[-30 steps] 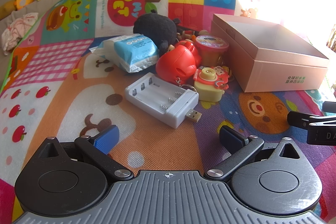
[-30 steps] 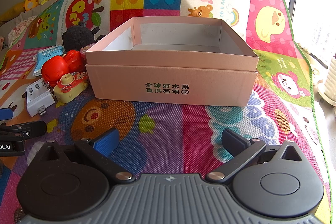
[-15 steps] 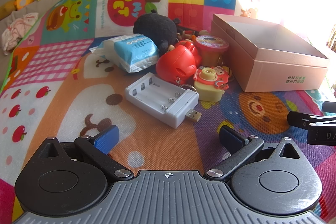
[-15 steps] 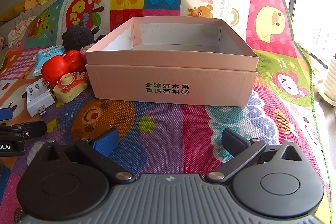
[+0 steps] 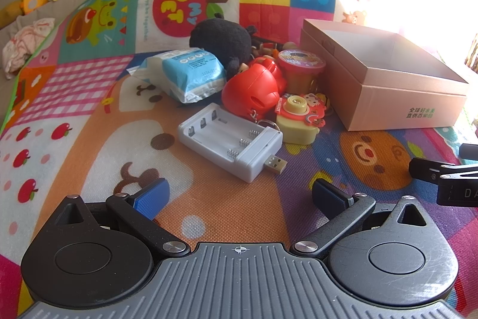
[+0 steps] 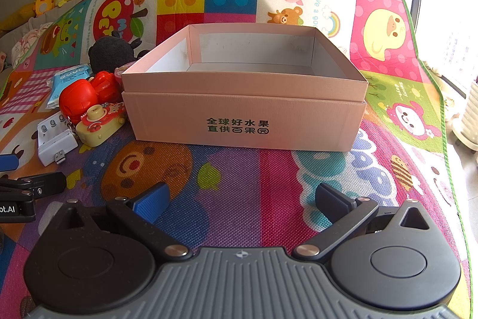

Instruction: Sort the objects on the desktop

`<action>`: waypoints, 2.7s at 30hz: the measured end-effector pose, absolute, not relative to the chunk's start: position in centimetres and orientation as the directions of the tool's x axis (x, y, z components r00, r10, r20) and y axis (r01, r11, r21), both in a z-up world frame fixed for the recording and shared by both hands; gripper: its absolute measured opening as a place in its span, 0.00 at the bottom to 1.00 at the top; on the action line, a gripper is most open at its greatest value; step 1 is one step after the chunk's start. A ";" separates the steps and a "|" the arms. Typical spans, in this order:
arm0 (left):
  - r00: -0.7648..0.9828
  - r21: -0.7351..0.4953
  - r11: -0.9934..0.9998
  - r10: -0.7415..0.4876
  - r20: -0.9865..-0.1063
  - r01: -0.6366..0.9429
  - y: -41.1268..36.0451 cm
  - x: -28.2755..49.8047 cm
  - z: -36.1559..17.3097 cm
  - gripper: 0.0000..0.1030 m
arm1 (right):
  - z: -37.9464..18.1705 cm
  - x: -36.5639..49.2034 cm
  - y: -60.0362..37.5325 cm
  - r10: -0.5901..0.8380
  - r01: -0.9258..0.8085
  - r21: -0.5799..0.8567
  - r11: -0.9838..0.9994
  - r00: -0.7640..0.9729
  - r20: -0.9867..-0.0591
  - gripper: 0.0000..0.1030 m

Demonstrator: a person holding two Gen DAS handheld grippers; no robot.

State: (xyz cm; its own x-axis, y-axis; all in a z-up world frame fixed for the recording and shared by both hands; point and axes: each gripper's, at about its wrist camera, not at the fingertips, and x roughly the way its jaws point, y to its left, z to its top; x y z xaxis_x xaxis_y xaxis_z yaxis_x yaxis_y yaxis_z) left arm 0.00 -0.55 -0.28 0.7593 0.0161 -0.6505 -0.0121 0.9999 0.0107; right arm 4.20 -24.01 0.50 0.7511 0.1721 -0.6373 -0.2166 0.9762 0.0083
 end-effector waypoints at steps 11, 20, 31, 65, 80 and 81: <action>0.745 0.008 1.000 0.000 -0.667 0.006 -0.1 0.0 0.0 1.00 | 0.5 4.2 -24.0 0.172 -0.217 0.008 0.976 0.751 -0.637 1.00; 0.751 -0.005 1.000 -0.011 -0.660 0.010 0.1 -0.1 0.0 1.00 | 1.0 5.0 -23.4 0.150 -0.201 0.001 0.980 0.726 -0.672 1.00; 0.765 0.063 0.997 0.015 -0.643 0.034 1.0 1.7 0.7 1.00 | 1.6 5.1 -22.9 0.141 -0.221 -0.013 0.975 0.667 -0.731 1.00; 0.795 -0.159 0.984 -0.030 -0.605 -0.084 7.5 0.8 2.9 1.00 | 2.0 -3.0 -19.0 0.247 -0.527 -0.356 0.772 0.765 -0.595 0.38; 0.761 -0.085 0.996 -0.063 -0.646 0.011 3.9 0.9 2.0 1.00 | 2.4 0.8 -25.6 0.262 -0.376 -0.058 0.925 0.739 -0.620 0.78; 0.761 -0.080 0.997 -0.063 -0.645 0.015 3.9 0.9 1.9 1.00 | 2.3 0.8 -25.2 0.268 -0.381 -0.053 0.923 0.736 -0.622 0.82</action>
